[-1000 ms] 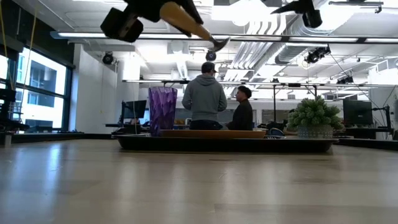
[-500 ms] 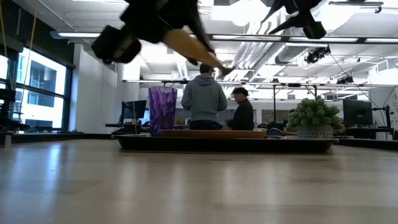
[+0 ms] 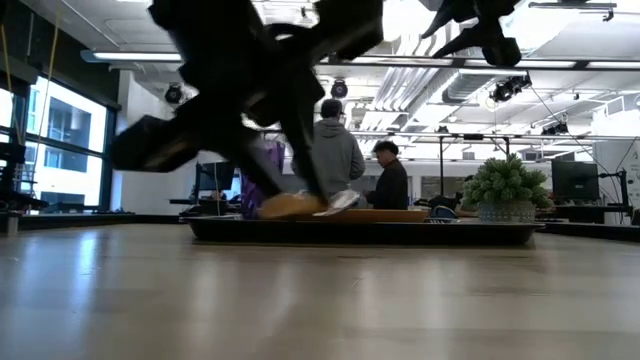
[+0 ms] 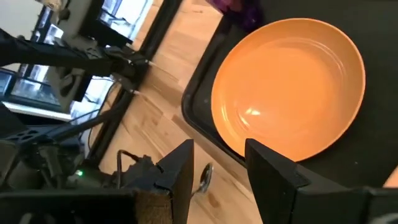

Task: Pick and place plate/cup/fork/spoon on tray
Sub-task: Put the yellow spoon to the right of the orange plate on the black serving tray

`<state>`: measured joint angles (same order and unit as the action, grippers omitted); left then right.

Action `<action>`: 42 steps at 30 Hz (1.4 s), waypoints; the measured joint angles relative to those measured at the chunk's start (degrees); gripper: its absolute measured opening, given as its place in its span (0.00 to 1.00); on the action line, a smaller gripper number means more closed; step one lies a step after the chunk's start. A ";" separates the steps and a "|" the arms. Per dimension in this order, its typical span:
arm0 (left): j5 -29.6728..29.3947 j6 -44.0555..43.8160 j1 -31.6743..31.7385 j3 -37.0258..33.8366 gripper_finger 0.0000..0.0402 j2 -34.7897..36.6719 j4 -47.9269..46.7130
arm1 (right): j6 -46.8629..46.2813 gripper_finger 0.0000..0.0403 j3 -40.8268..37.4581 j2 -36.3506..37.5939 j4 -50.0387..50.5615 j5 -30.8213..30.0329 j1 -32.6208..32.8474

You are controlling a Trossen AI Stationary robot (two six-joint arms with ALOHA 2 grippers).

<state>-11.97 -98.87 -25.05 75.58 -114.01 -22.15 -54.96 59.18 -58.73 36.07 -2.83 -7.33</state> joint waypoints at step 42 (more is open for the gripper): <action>6.97 2.77 2.02 0.03 0.33 -1.10 -3.33 | 2.51 0.34 0.00 -0.06 1.01 0.03 0.00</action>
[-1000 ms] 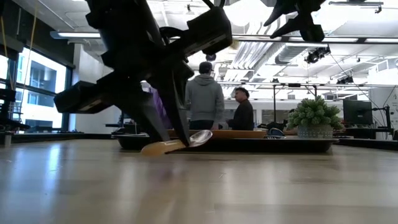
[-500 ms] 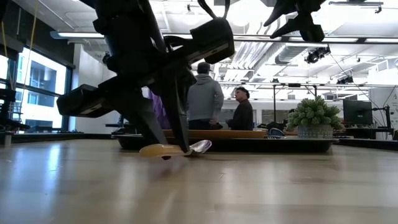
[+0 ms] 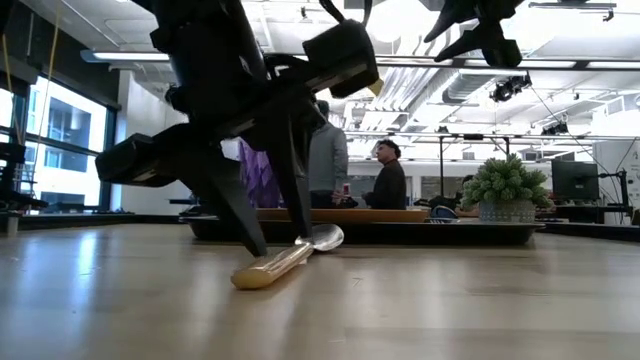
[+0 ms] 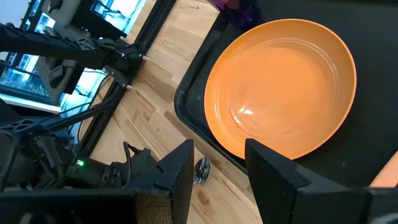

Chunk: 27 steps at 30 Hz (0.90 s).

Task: Pick and place plate/cup/fork/spoon on tray
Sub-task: Put the yellow spoon to the right of the orange plate on the black serving tray

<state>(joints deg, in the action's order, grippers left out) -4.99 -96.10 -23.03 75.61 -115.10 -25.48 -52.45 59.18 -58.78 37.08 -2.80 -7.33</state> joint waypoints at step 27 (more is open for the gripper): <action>-15.12 19.20 -2.99 -0.02 0.33 32.47 -19.06 | 0.00 0.34 0.00 0.02 -18.67 -1.44 15.68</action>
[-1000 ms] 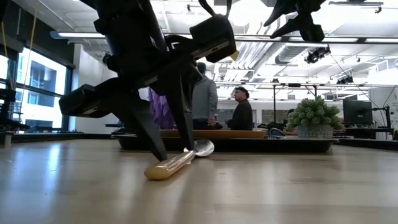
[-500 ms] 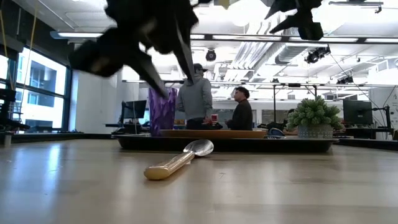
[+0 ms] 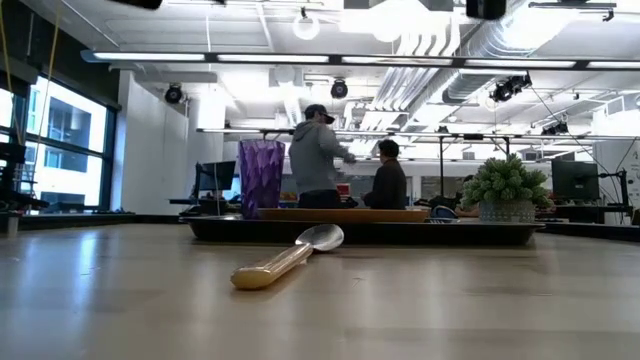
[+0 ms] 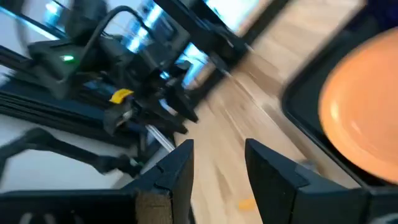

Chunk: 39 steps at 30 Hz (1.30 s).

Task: Pick and place plate/cup/fork/spoon on tray
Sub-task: Put the yellow spoon to the right of the orange plate on the black serving tray

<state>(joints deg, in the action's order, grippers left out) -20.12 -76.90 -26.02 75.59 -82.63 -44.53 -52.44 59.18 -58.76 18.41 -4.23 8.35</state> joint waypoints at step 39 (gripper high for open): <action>-3.30 29.61 0.13 0.00 0.33 27.04 -18.60 | -9.33 0.34 26.76 -26.67 0.14 -18.52 7.36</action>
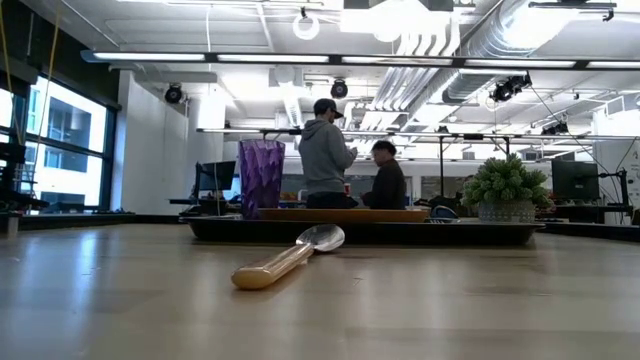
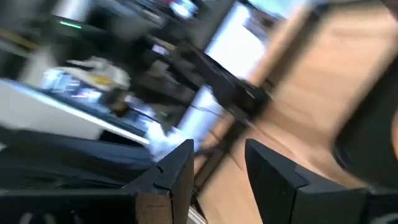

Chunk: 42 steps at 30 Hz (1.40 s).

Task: Pick and place plate/cup/fork/spoon on tray
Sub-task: Put the yellow spoon to the right of the orange plate on the black serving tray

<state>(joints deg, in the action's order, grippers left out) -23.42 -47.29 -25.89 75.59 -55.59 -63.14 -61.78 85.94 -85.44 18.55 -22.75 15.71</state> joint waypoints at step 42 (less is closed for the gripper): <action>0.13 4.04 0.00 0.00 0.33 0.02 -3.47 | -42.79 0.34 18.18 -37.64 29.30 16.65 3.95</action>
<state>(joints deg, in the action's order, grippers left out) -23.29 -43.24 -25.89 75.59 -55.57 -66.61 -104.57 104.12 -123.08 47.86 -6.10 19.66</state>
